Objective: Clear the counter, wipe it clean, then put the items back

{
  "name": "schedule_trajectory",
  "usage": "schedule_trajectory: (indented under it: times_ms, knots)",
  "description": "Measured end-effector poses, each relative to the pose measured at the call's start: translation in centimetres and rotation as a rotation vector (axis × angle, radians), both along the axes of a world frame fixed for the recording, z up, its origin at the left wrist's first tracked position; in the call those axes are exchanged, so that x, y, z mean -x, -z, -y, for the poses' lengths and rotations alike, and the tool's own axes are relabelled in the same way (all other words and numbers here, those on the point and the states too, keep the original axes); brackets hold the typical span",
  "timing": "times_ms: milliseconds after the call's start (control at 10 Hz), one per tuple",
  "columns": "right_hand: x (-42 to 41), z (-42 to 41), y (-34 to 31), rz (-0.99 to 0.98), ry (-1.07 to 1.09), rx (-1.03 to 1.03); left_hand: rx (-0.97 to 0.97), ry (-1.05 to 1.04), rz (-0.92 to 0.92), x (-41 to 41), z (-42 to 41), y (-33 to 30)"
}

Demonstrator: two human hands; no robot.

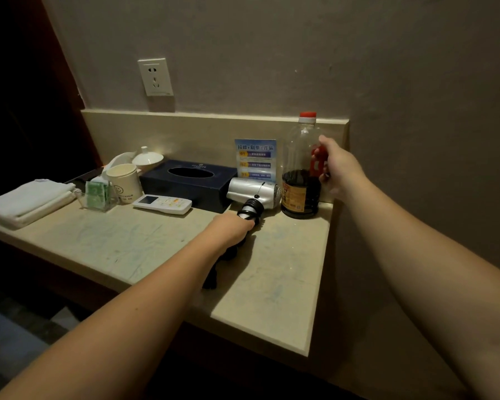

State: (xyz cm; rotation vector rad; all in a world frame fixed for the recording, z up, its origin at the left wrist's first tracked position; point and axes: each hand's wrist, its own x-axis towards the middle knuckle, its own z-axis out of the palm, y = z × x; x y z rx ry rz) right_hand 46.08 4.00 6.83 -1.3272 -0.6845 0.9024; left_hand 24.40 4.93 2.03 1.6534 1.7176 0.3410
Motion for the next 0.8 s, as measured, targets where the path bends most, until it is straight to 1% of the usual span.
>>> schedule_trajectory:
  times_ms: [200, 500, 600, 700, 800]
  knots:
    - [-0.6, -0.3, 0.0, 0.042, -0.043, 0.026, -0.039, -0.023, -0.02, -0.6, -0.4, 0.1]
    - [-0.4, -0.2, -0.7, 0.27, 0.041, 0.048, -0.09, 0.021, -0.029, 0.3, 0.1, 0.0]
    - [0.1, 1.1, -0.7, 0.332, 0.07, 0.078, -0.089, 0.077, 0.004, 1.8, 0.7, -0.3]
    - [0.8, 2.7, -0.1, 0.346, 0.08, 0.069, -0.119, 0.081, -0.007, 3.7, 1.6, -0.5]
    - [2.5, 5.1, -0.1, 0.413, 0.124, 0.056, -0.207, 0.085, 0.028, 5.7, 3.1, -0.6]
